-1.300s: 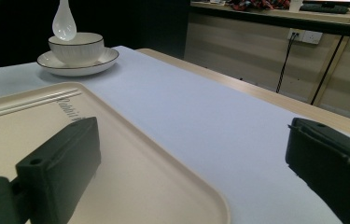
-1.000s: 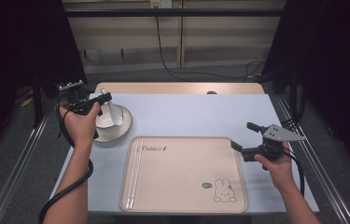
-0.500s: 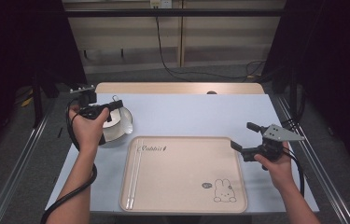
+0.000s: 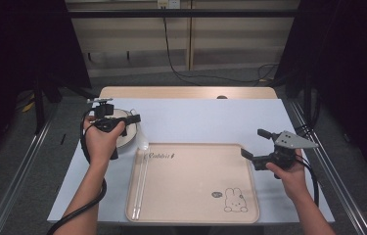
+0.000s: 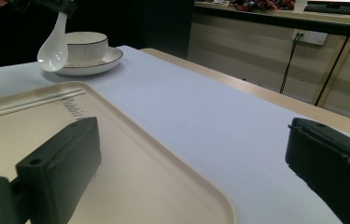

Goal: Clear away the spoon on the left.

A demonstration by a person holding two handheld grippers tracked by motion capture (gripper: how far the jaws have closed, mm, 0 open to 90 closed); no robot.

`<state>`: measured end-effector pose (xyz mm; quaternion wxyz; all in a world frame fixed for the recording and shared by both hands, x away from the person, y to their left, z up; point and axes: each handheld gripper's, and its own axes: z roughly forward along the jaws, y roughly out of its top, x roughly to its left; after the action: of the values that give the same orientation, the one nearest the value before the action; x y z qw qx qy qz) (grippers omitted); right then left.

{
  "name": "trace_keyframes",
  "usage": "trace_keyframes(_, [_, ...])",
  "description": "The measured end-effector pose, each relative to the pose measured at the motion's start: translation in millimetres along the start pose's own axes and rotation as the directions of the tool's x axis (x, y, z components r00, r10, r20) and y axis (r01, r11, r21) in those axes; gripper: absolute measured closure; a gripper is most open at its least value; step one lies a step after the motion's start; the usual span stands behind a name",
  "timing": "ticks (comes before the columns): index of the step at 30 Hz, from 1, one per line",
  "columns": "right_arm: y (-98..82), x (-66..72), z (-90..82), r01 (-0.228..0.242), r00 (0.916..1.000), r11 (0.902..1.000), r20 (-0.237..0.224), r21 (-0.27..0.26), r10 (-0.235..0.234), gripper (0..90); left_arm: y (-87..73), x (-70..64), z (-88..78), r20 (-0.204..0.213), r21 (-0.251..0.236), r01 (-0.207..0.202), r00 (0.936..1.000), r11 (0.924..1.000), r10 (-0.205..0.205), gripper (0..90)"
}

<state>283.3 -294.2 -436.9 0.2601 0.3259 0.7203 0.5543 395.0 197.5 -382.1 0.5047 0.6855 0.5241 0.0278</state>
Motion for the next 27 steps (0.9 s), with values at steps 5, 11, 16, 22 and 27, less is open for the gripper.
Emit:
trace_keyframes(5, [0.1,0.2,-0.1,0.006,1.0,1.0,-0.005,0.002,-0.006,2.5,-8.3,-3.9,6.2,0.013,0.03,0.005,0.9999,0.9995,-0.006,86.1])
trace_keyframes(11, [-0.2,0.3,0.7,0.007,0.9999,1.0,-0.01,0.007,-0.007,2.6,-17.8,-8.1,9.8,0.035,0.095,-0.019,0.9993,0.9953,0.016,86.2])
trace_keyframes(16, [0.0,0.4,0.6,0.005,1.0,1.0,-0.007,0.007,-0.004,2.6,-27.0,-11.2,15.0,0.064,0.131,-0.025,0.9978,0.991,0.016,86.2])
trace_keyframes(22, [0.0,0.3,0.4,0.001,1.0,1.0,0.008,-0.002,-0.001,2.6,-37.8,-15.2,23.5,0.08,0.174,-0.024,0.9968,0.9845,0.01,86.2])
trace_keyframes(27, [0.2,0.6,0.5,0.004,1.0,1.0,-0.001,0.004,-0.004,2.6,-47.7,-18.2,30.7,0.091,0.204,-0.032,0.9958,0.9785,0.014,86.1])
